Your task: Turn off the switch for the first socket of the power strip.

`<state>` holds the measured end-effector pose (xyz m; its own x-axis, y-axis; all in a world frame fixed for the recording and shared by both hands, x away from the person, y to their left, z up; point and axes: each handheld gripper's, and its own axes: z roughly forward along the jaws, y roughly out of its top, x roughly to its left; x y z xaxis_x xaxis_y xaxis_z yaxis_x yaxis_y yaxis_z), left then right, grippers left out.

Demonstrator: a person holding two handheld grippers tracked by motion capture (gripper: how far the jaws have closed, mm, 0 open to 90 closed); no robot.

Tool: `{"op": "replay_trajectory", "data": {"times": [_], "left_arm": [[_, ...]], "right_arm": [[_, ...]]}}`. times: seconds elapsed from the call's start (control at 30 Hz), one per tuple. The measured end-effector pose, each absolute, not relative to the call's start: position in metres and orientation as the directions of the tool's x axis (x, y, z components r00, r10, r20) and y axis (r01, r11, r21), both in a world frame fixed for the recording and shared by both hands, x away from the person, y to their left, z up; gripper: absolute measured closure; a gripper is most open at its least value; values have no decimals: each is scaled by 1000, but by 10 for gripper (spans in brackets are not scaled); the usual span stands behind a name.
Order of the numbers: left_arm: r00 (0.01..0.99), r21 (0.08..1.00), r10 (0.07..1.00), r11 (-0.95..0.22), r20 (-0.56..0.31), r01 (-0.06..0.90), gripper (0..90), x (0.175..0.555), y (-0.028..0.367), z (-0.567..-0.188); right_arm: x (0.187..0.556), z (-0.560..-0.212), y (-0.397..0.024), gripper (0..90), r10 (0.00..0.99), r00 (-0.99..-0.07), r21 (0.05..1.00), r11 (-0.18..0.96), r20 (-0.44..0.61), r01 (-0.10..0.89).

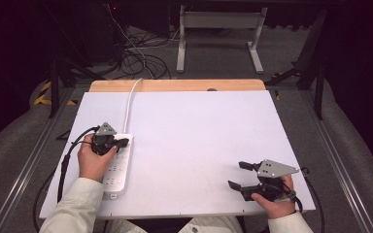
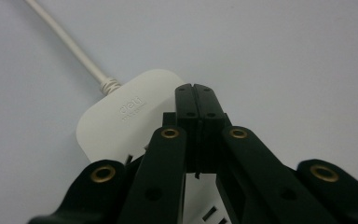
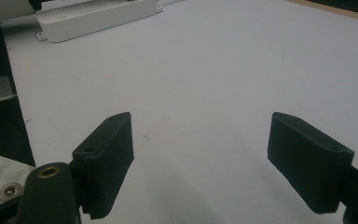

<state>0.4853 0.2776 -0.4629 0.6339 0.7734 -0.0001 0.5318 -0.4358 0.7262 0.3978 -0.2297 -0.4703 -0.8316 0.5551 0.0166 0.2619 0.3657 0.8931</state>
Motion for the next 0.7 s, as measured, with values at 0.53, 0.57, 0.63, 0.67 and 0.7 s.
{"op": "replay_trajectory", "data": {"times": [0.53, 0.57, 0.63, 0.67, 0.7], "left_arm": [[628, 724, 778, -435, 2, 536, 900, 484, 277, -463], [628, 724, 778, -435, 2, 536, 900, 484, 277, -463], [629, 724, 778, -435, 1, 536, 900, 484, 277, -463], [628, 724, 778, -433, 0, 537, 900, 484, 277, -463], [628, 724, 778, -433, 0, 537, 900, 484, 277, -463]], "right_arm": [[397, -470, -230, 230, 555, -832, 892, 370, 12, 259], [397, -470, -230, 230, 555, -831, 892, 370, 11, 259], [397, -470, -230, 230, 555, -832, 892, 370, 10, 258], [397, -470, -230, 230, 555, -832, 892, 371, 10, 258], [397, -470, -229, 230, 555, -832, 892, 371, 10, 259]]}}
